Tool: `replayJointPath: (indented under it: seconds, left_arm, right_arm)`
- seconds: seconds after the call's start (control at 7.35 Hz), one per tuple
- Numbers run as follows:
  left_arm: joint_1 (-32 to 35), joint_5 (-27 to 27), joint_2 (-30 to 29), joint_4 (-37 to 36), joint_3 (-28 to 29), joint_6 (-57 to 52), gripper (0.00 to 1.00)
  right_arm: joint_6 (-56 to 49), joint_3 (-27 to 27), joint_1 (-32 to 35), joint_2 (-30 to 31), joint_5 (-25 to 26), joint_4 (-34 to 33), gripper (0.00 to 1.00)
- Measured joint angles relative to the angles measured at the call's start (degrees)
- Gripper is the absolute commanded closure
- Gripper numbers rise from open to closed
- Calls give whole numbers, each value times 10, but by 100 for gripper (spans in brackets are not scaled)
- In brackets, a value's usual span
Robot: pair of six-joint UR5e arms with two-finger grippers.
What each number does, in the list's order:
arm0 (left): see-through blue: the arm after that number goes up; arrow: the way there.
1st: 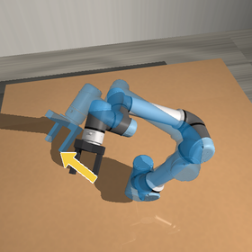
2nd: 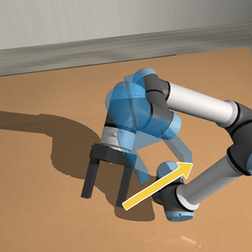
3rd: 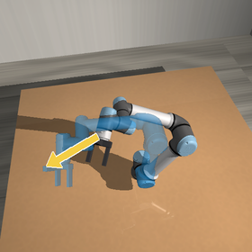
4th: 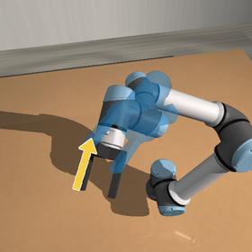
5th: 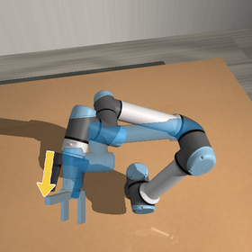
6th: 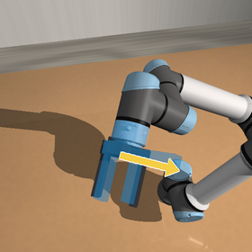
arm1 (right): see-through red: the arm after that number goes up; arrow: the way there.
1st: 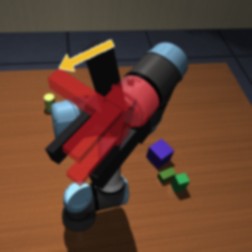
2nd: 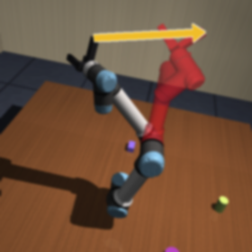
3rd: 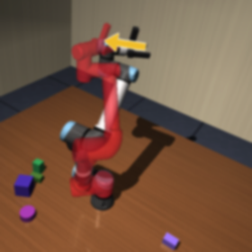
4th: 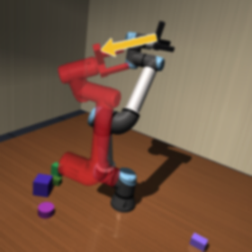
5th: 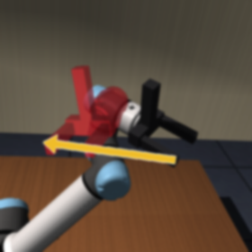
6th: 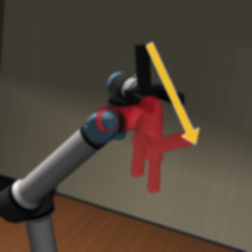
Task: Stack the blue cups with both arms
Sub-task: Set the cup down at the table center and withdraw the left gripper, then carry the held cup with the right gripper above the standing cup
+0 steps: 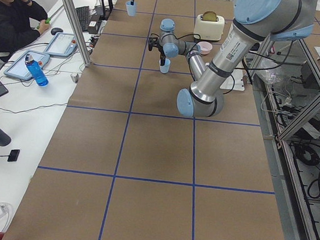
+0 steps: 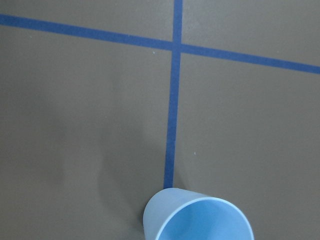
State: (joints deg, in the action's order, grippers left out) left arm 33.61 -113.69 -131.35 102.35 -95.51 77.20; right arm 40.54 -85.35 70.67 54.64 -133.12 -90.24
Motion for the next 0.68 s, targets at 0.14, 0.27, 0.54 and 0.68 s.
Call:
replayJointPath:
  seconds: [0.14, 0.27, 0.54, 0.68]
  left_arm:
    - [43, -45, 20, -10, -26, -29, 3]
    - [88, -87, 44, -14, -44, -68, 3]
    - [177, -162, 89, -17, -56, -165, 3]
    - [217, -192, 111, -17, -57, -213, 3]
  right_arm:
    - [37, -18, -19, -1, 2, 1, 100]
    - [80, -39, -39, -3, 4, 1, 100]
    - [163, -71, -81, -17, 20, 1, 100]
    - [198, -82, -106, -25, 39, 2, 100]
